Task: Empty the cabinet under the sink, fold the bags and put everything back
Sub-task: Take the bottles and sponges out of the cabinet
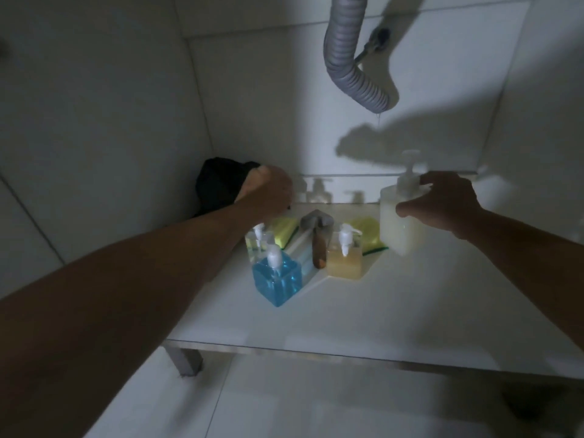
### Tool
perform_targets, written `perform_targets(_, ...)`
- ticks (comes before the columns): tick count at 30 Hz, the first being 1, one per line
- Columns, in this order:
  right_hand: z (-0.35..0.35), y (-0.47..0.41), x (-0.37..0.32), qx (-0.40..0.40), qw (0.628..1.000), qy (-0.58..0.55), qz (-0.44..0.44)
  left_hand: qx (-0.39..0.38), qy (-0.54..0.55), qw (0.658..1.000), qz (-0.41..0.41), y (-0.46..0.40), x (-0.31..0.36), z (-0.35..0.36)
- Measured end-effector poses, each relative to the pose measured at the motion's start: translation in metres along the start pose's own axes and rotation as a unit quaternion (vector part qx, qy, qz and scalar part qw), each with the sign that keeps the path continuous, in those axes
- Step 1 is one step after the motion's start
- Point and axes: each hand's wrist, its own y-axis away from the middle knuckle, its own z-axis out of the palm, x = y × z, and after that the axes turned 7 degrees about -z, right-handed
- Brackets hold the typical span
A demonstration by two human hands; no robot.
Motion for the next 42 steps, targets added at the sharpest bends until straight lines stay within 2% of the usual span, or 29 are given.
perform_targets(2, -0.003, 0.001, -0.006, 0.002, 1.0, 0.002, -0.009, 0.037, 0.019, 0.998, -0.037, -0.004, -0.017, -0.01)
perform_targets(3, -0.003, 0.001, -0.008, 0.004, 1.0, 0.002, -0.01, 0.032, 0.019, 0.998, -0.052, -0.007, -0.028, -0.012)
perform_targets(8, -0.006, 0.007, -0.009, 0.005, 1.0, -0.026, 0.007, -0.078, -0.05, 0.99, -0.111, -0.02, -0.083, 0.004)
perform_targets(11, -0.006, 0.014, -0.006, -0.001, 0.999, -0.029, 0.021, -0.119, -0.013, 0.982, -0.146, -0.019, -0.1, 0.025)
perform_targets(13, -0.007, 0.02, -0.004, 0.001, 0.999, -0.039, 0.028, -0.112, 0.016, 0.981, -0.158, -0.019, -0.103, 0.04)
perform_targets(18, -0.013, 0.038, 0.003, 0.002, 0.997, -0.068, 0.043, -0.05, -0.005, 0.979, -0.195, -0.016, -0.096, 0.061)
perform_targets(22, -0.021, 0.055, 0.006, 0.0, 0.996, -0.078, 0.041, -0.011, 0.07, 0.977, -0.199, -0.017, -0.095, 0.06)
perform_targets(27, -0.037, 0.075, 0.005, -0.012, 0.996, -0.084, 0.04, 0.016, 0.13, 0.982, -0.138, -0.022, -0.075, 0.021)
perform_targets(30, -0.049, 0.088, 0.005, -0.024, 0.995, -0.092, 0.043, 0.003, 0.197, 0.976, -0.096, -0.015, -0.046, -0.01)
perform_targets(35, -0.076, 0.121, 0.009, -0.066, 0.99, -0.112, 0.057, -0.152, 0.227, 0.961, 0.051, 0.048, 0.019, -0.033)
perform_targets(38, -0.09, 0.148, 0.015, -0.106, 0.985, -0.112, 0.079, -0.185, 0.139, 0.971, 0.067, 0.1, 0.052, -0.018)
perform_targets(42, -0.093, 0.188, 0.03, -0.139, 0.98, -0.083, 0.113, -0.295, 0.12, 0.941, 0.109, 0.163, 0.068, 0.028)
